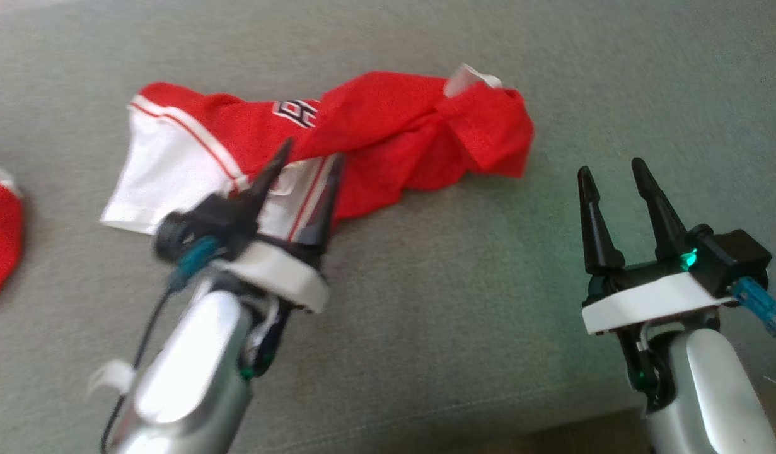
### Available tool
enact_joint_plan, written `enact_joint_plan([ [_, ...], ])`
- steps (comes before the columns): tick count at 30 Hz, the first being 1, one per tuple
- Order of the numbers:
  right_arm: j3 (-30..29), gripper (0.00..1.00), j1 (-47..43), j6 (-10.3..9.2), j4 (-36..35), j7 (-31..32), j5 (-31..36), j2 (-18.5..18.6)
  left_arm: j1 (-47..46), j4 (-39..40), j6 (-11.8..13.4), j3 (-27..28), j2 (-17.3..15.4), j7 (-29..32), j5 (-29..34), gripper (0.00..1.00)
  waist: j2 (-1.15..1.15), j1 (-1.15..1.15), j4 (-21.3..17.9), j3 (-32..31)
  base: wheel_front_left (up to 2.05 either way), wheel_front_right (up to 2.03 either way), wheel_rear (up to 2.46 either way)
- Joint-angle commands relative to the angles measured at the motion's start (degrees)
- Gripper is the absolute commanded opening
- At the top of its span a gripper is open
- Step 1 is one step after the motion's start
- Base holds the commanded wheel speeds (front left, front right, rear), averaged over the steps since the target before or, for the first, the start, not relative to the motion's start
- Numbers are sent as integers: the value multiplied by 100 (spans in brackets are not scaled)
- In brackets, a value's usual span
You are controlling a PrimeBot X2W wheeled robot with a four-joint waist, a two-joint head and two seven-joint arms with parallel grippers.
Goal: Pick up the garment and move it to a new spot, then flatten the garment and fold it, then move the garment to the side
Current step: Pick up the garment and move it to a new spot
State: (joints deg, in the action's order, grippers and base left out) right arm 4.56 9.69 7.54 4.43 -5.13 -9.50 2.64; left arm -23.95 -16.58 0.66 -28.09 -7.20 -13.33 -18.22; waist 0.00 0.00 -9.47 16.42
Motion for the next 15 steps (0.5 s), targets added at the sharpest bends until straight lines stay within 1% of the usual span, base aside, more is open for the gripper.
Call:
enact_joint_plan([
  [1,84,100,-39,-5,-225,42,44,24,10,225,82,303,-142,-64,-54,100,0,0,256,-252,0,0,0],
  [4,48,100,-116,-5,-263,144,113,24,310,334,276,641,-292,-117,-168,100,0,0,412,-395,0,0,0],
  [8,9,100,-200,-5,-294,257,179,24,674,461,465,1042,-489,-150,-257,100,0,0,569,-565,0,0,0],
  [12,-1,100,-290,-5,-311,351,228,24,1049,622,601,1395,-664,-162,-298,100,0,0,665,-722,0,0,0],
  [15,-13,100,-375,-5,-313,409,260,24,1332,801,652,1611,-761,-164,-287,100,0,0,712,-839,0,0,0],
])
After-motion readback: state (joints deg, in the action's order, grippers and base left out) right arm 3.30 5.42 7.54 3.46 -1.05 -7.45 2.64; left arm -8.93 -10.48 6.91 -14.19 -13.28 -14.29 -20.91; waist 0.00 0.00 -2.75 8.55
